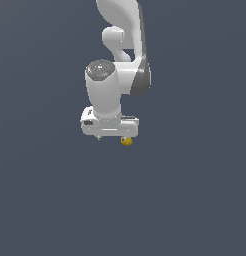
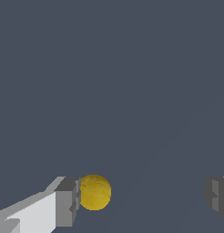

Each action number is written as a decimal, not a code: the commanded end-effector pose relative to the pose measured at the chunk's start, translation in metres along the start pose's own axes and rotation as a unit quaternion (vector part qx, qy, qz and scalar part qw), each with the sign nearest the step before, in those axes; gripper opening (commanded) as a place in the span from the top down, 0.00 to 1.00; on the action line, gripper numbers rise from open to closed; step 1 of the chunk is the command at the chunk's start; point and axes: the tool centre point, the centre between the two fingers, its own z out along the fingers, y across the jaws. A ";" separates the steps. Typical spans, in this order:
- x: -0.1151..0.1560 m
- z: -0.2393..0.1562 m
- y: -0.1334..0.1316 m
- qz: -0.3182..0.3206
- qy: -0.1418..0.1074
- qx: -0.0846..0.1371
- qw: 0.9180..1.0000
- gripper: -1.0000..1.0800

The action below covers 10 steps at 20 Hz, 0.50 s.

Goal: Pick up the object and move it to a goal position.

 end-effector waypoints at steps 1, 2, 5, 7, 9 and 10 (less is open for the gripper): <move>0.000 0.000 -0.001 0.000 0.000 0.000 1.000 0.04; 0.000 0.000 0.000 0.000 0.000 0.000 1.000 0.04; -0.002 0.003 -0.002 -0.006 0.000 -0.001 1.000 0.04; -0.005 0.007 -0.004 -0.014 -0.001 -0.002 1.000 0.04; -0.009 0.013 -0.007 -0.025 -0.001 -0.003 1.000 0.04; -0.012 0.016 -0.009 -0.032 -0.002 -0.004 0.999 0.04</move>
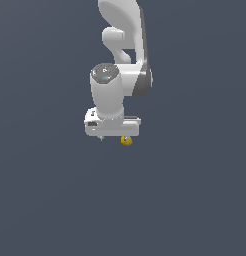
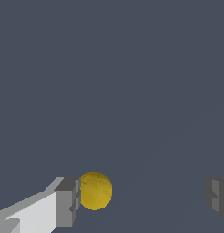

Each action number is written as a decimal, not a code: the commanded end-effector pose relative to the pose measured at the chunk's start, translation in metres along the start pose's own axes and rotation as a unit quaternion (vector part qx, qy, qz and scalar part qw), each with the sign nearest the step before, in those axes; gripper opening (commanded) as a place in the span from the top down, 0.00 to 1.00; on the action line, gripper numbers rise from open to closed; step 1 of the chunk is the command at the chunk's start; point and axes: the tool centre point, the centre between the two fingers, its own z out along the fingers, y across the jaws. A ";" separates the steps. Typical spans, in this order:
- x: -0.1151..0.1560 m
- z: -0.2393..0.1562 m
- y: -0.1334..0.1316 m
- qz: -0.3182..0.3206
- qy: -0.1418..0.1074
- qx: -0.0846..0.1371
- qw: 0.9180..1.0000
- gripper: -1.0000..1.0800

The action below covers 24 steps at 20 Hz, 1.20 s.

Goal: Pick up the object and move it to a goal position.

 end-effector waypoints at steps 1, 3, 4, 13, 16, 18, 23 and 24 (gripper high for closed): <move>-0.006 0.009 -0.005 -0.017 -0.001 -0.002 1.000 0.04; -0.013 0.017 -0.010 -0.035 -0.002 -0.003 0.999 0.04; -0.017 0.022 -0.013 -0.045 -0.003 -0.004 0.999 0.04; -0.060 0.066 -0.041 -0.147 -0.007 -0.010 0.989 0.04; -0.069 0.073 -0.047 -0.167 -0.008 -0.010 0.986 0.04; -0.073 0.077 -0.049 -0.177 -0.009 -0.011 0.984 0.04; -0.076 0.079 -0.051 -0.181 -0.009 -0.010 0.983 0.04; -0.076 0.079 -0.051 -0.181 -0.009 -0.010 0.983 0.04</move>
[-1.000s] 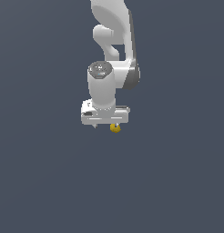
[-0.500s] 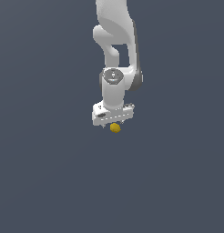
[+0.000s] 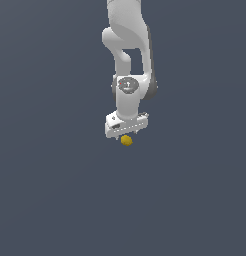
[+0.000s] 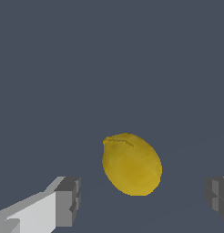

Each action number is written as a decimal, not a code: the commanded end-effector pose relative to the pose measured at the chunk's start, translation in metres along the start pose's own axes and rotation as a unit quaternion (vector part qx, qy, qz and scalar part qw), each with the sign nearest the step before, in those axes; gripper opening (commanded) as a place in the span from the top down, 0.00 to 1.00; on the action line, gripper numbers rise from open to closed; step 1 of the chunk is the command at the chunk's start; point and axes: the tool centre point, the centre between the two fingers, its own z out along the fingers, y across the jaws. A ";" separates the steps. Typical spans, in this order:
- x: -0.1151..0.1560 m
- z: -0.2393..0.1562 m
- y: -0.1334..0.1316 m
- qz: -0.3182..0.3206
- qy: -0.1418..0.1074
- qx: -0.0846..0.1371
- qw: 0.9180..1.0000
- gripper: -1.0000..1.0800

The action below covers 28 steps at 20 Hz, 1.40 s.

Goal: Pick up the object and move it to a goal position.

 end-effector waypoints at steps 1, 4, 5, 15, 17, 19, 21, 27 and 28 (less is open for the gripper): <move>0.000 0.001 0.000 0.000 0.000 0.000 1.000 0.04; 0.000 0.008 0.000 0.000 0.000 0.000 1.000 0.04; -0.001 0.012 0.000 -0.001 0.000 0.000 1.000 0.04; -0.001 0.050 -0.001 -0.002 0.000 0.000 1.000 0.04; -0.001 0.051 -0.001 -0.002 0.000 0.000 1.000 0.04; -0.001 0.051 -0.001 -0.002 0.000 0.000 1.000 1.00; -0.001 0.051 -0.001 -0.002 0.000 0.000 1.000 1.00; -0.001 0.051 -0.001 -0.002 0.000 0.000 1.000 1.00; -0.001 0.050 0.000 -0.002 0.001 -0.001 1.000 1.00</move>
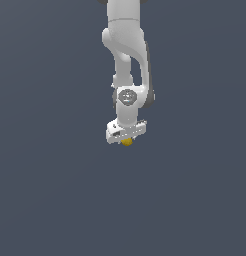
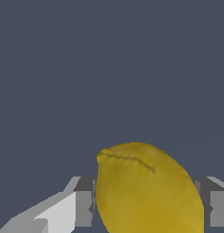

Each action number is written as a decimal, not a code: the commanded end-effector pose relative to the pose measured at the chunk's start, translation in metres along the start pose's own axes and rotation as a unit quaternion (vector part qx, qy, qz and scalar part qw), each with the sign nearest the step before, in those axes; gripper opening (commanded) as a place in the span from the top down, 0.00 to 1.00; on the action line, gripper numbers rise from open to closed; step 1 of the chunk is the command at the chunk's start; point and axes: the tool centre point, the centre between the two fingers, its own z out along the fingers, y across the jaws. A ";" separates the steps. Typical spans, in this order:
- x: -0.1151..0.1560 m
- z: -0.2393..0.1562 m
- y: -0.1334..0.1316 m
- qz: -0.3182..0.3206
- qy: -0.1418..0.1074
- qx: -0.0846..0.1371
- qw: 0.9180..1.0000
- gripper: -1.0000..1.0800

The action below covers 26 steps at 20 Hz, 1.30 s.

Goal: Pick up the object and move it to a goal position.

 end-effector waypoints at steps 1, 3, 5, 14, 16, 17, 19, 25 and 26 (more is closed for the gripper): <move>0.000 0.000 0.000 0.000 0.000 0.000 1.000 1.00; 0.000 -0.002 -0.002 0.000 0.000 0.000 1.000 1.00; 0.000 -0.005 -0.006 0.000 0.000 0.000 1.000 1.00; -0.001 -0.042 -0.048 0.000 0.000 0.000 1.000 1.00; -0.001 -0.055 -0.064 0.000 0.000 0.000 1.000 1.00; -0.001 -0.062 -0.072 0.000 0.000 -0.001 1.000 1.00; -0.001 -0.078 -0.090 0.000 0.000 -0.001 1.000 1.00; -0.001 -0.126 -0.145 0.000 0.000 -0.001 1.000 1.00; -0.001 -0.133 -0.153 0.000 0.000 -0.001 1.000 1.00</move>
